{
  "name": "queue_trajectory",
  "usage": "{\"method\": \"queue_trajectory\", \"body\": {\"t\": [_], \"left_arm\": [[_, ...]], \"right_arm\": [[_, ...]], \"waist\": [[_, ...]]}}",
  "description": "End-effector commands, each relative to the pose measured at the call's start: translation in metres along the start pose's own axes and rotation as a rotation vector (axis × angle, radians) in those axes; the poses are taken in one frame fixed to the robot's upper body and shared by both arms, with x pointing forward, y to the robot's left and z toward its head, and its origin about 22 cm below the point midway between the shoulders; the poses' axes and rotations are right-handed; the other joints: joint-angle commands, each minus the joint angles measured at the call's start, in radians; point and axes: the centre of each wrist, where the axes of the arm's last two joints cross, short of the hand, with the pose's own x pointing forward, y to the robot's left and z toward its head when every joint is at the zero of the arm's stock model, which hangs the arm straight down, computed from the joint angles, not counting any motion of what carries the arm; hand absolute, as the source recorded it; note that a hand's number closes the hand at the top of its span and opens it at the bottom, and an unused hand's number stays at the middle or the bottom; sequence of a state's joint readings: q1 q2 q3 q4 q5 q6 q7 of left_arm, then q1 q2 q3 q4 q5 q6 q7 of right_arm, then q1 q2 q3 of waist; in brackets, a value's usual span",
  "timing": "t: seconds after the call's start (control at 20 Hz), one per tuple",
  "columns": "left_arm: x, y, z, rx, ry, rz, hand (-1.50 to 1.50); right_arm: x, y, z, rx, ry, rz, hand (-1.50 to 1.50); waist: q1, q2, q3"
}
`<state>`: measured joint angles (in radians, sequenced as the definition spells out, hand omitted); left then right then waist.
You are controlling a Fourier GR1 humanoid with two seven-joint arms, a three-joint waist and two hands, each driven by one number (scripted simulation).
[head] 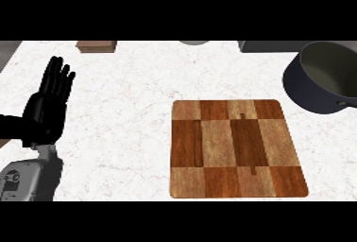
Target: Pick the sweet potato from the cutting board and place it in the pot
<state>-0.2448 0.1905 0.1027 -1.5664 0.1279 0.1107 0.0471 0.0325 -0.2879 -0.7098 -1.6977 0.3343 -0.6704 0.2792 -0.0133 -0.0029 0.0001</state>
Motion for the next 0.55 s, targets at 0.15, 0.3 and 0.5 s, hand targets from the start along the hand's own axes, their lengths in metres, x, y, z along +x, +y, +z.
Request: {"method": "queue_trajectory", "body": {"t": [0.15, 0.3, 0.5], "left_arm": [[0.006, 0.008, -0.005, 0.005, -0.008, 0.003, 0.0], [0.01, -0.001, -0.012, 0.005, 0.009, 0.008, 0.0], [-0.013, 0.016, 0.006, -0.018, 0.008, 0.011, 0.0]], "right_arm": [[-0.034, -0.08, 0.004, -0.044, -0.027, -0.032, -1.5], [-0.038, -0.089, -0.003, -0.043, -0.013, -0.022, -1.5], [-0.065, -0.118, -0.007, -0.06, -0.02, -0.015, -1.5]], "waist": [[-0.005, 0.0, 0.0], [0.003, 0.002, 0.0], [0.005, 0.002, 0.0]]}}
